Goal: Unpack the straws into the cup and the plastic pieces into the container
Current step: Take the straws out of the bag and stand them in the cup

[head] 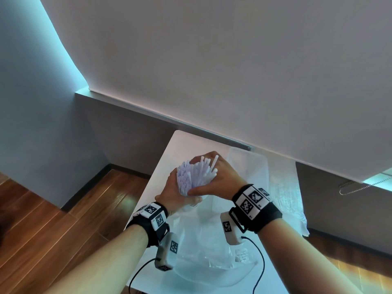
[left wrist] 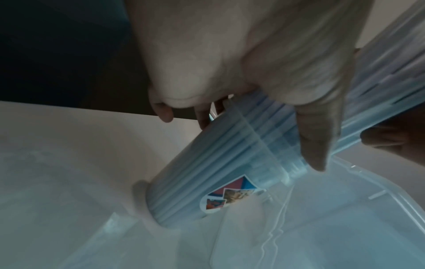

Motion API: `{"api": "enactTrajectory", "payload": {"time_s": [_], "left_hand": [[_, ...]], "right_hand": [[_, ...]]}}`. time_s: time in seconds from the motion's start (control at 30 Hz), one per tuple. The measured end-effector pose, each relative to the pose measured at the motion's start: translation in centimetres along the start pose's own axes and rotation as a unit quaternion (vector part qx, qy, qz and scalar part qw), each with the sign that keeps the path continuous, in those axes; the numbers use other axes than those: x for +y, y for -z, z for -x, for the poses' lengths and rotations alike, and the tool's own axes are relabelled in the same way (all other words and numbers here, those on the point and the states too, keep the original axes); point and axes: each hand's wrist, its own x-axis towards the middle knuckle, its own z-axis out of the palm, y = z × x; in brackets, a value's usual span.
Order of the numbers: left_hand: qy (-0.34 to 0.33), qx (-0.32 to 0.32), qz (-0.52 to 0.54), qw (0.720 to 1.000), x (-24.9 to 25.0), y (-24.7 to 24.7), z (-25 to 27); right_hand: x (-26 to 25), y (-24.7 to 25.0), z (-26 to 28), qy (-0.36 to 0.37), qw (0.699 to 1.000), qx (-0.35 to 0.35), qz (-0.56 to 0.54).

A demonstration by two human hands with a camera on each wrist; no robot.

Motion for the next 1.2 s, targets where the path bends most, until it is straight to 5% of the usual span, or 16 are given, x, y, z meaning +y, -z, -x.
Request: {"api": "enactTrajectory", "payload": {"time_s": [0.27, 0.5, 0.77, 0.87, 1.07, 1.2], "left_hand": [[-0.022, 0.031, 0.010, 0.999, 0.6, -0.6, 1.3], [0.017, 0.022, -0.038, 0.999, 1.5, -0.2, 1.8], [0.036, 0.029, -0.052, 0.998, 1.9, -0.3, 2.2], [0.021, 0.036, -0.048, 0.998, 2.5, -0.3, 2.5], [0.043, 0.023, -0.078, 0.996, 3.3, 0.1, 3.1], [0.072, 0.025, -0.116, 0.990, 3.3, 0.1, 3.0]], "right_hand": [[-1.5, -0.2, -0.1, 0.083, 0.994, 0.069, -0.008], [0.7, -2.9, -0.3, 0.021, 0.997, 0.071, 0.020], [-0.5, -2.1, 0.0, 0.114, 0.976, 0.160, 0.093], [0.8, -4.5, -0.5, 0.144, 0.964, 0.131, 0.179], [1.0, -4.9, -0.7, 0.149, 0.968, 0.111, 0.166], [0.5, -3.3, -0.6, 0.094, 0.978, 0.063, 0.175]]}}
